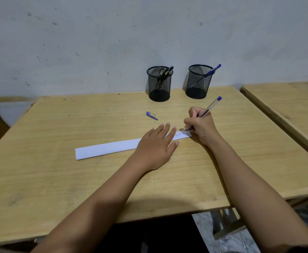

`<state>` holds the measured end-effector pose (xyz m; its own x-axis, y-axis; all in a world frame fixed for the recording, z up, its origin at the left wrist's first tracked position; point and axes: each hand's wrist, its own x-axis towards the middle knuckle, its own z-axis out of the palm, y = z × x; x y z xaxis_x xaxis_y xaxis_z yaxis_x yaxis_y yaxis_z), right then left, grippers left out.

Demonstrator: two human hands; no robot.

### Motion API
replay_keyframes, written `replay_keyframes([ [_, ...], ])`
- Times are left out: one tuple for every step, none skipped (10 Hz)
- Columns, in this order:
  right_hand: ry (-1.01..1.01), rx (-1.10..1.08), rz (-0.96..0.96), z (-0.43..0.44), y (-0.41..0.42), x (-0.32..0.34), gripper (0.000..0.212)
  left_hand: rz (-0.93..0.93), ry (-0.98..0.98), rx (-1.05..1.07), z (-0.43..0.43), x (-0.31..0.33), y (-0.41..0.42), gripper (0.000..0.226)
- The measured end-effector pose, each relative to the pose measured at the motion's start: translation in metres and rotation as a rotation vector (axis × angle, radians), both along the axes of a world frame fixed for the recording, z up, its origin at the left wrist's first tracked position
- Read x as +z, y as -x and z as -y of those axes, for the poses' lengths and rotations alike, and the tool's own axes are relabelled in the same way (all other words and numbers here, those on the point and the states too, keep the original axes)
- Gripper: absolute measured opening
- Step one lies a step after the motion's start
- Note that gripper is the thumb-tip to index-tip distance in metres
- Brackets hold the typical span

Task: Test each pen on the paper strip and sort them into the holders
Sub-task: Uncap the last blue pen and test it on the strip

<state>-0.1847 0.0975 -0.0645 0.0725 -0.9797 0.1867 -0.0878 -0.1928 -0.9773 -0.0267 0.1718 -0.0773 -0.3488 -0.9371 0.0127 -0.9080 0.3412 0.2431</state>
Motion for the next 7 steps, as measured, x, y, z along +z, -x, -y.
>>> replay_keyframes([
  [0.003, -0.029, 0.003, -0.0001, 0.0008, -0.0005, 0.038, -0.001, -0.003, -0.001, -0.0008, 0.0002, 0.0006, 0.054],
  [-0.004, -0.004, 0.018, -0.0003, 0.0010, 0.0009, 0.040, 0.003, -0.002, 0.001, -0.0007, 0.0006, 0.0002, 0.054],
  [0.005, -0.029, 0.017, 0.0001, 0.0013, 0.0004, 0.037, 0.005, -0.002, 0.002, -0.0009, 0.0009, 0.0000, 0.054],
  [0.000, -0.017, 0.014, 0.0002, 0.0014, -0.0012, 0.036, 0.005, -0.002, 0.001, -0.0014, 0.0010, 0.0004, 0.054],
  [0.002, -0.040, 0.005, 0.0014, 0.0014, -0.0014, 0.037, 0.004, -0.005, 0.001, -0.0011, 0.0014, 0.0002, 0.054],
  [0.001, -0.053, 0.002, 0.0016, 0.0009, -0.0019, 0.037, 0.000, -0.007, 0.002, -0.0017, 0.0019, -0.0001, 0.054],
  [-0.005, -0.040, 0.009, 0.0007, 0.0014, -0.0004, 0.039, -0.001, -0.007, 0.003, -0.0022, 0.0025, 0.0003, 0.054],
])
